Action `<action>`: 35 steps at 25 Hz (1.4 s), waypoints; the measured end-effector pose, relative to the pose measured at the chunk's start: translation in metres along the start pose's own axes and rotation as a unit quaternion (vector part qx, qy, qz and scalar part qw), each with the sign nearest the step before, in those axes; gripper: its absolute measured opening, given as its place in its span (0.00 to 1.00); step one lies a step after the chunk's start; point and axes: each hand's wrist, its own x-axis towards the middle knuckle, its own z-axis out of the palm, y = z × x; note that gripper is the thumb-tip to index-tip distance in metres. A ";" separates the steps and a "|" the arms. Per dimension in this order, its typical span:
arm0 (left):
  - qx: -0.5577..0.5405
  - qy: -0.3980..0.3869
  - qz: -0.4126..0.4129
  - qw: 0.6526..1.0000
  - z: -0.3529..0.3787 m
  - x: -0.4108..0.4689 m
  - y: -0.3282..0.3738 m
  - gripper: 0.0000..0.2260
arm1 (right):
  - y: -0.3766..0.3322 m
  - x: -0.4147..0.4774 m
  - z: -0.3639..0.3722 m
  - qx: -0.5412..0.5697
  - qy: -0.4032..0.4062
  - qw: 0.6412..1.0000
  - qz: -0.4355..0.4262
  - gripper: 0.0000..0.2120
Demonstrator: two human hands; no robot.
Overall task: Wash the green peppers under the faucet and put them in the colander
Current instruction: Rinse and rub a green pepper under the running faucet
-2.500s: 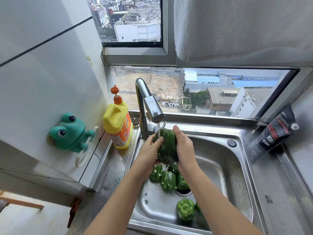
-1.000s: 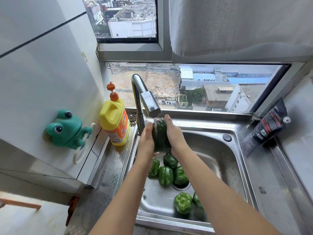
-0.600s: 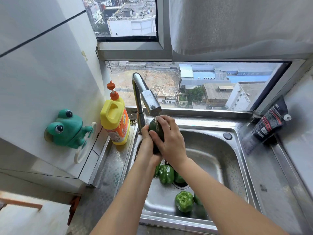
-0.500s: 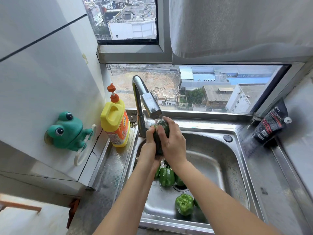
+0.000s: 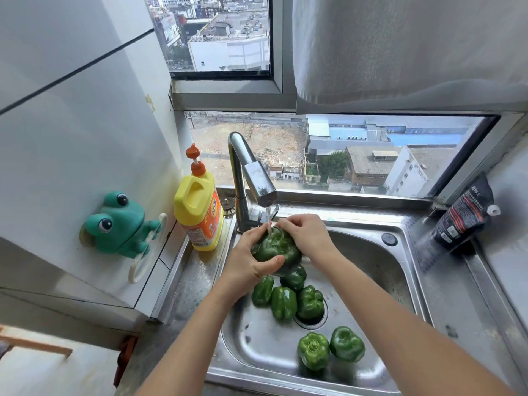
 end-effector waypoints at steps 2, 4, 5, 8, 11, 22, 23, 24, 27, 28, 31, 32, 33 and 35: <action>0.011 0.010 -0.012 1.000 -0.002 -0.005 0.000 0.37 | 0.002 0.007 -0.008 0.020 -0.037 0.999 -0.001 0.08; -0.004 0.017 -0.042 0.999 -0.007 -0.010 0.000 0.30 | -0.001 0.019 -0.013 -0.009 -0.084 0.996 -0.016 0.07; -0.021 0.015 -0.058 0.998 -0.010 -0.012 -0.001 0.27 | -0.002 0.030 -0.014 -0.056 -0.090 0.994 -0.041 0.07; -0.073 0.003 -0.107 0.992 -0.017 -0.017 -0.009 0.24 | -0.005 0.066 -0.010 -0.164 -0.075 0.980 -0.090 0.16; -0.107 0.009 -0.144 0.984 -0.020 -0.015 -0.018 0.26 | 0.005 0.096 0.000 -0.199 -0.101 0.975 0.011 0.33; -0.175 -0.042 -0.204 0.962 -0.027 -0.009 -0.016 0.28 | 0.034 0.129 0.042 -0.125 -0.184 0.975 -0.003 0.12; -0.168 -0.041 -0.208 0.963 -0.029 -0.008 -0.018 0.28 | 0.033 0.130 0.046 -0.121 -0.159 0.980 -0.011 0.11; -0.159 -0.041 -0.208 0.964 -0.032 -0.008 -0.021 0.27 | 0.030 0.130 0.048 -0.122 -0.142 0.982 -0.019 0.10; -0.125 -0.053 -0.202 0.970 -0.042 -0.008 -0.028 0.25 | 0.020 0.131 0.053 -0.169 -0.139 0.975 -0.038 0.04; -0.115 -0.060 -0.196 0.972 -0.045 -0.008 -0.028 0.24 | 0.018 0.131 0.054 -0.184 -0.138 0.972 -0.041 0.04; -0.021 -0.072 -0.158 0.985 -0.047 -0.003 -0.026 0.24 | 0.013 0.130 0.059 -0.200 -0.115 0.972 -0.040 0.04; 0.011 -0.074 -0.144 0.987 -0.046 -0.001 -0.025 0.27 | 0.010 0.130 0.062 -0.211 -0.108 0.971 -0.040 0.05; 0.038 -0.072 -0.135 0.987 -0.044 0.001 -0.026 0.32 | 0.007 0.130 0.065 -0.229 -0.105 0.967 -0.041 0.06; 0.060 -0.068 -0.132 0.987 -0.044 0.002 -0.029 0.42 | 0.000 0.132 0.070 -0.259 -0.102 0.960 -0.036 0.10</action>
